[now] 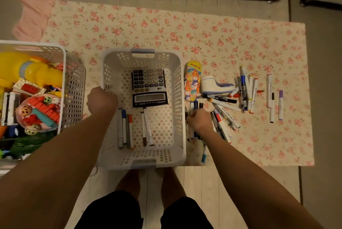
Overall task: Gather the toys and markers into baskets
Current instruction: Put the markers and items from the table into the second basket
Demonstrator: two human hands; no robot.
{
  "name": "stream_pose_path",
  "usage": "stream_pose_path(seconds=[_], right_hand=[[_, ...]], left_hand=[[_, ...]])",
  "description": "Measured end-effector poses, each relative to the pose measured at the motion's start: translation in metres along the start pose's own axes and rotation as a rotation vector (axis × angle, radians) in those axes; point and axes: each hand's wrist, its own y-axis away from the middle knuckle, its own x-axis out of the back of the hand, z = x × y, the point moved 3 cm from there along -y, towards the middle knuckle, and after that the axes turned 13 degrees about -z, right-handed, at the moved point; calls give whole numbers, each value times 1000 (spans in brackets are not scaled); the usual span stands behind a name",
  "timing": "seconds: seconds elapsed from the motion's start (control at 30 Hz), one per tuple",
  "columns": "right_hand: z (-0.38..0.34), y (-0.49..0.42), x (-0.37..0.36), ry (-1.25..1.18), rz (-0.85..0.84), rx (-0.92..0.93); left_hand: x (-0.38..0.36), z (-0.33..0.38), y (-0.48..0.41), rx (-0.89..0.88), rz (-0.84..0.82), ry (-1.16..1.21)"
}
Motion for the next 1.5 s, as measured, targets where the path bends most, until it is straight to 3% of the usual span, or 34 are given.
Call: stream_pose_path(seconds=[0.27, 0.47, 0.67, 1.07, 1.2, 1.33, 1.5], right_hand=[[-3, 2, -36, 200, -2, 18], [-5, 2, -24, -44, 122, 20], [7, 5, -22, -119, 163, -9], [7, 1, -30, 15, 155, -98], [6, 12, -34, -7, 195, -65], [1, 22, -22, -261, 362, -23], [-39, 45, 27, -434, 504, 284]], left_hand=[[0, -3, -2, -10, 32, -2], [1, -2, 1, 6, 27, 7], [4, 2, 5, 4, 40, 7], [4, 2, 7, -23, 38, 1], [5, 2, 5, -22, 21, 9], [4, 2, 6, -27, 20, 22], [6, 3, 8, -14, 27, 16]])
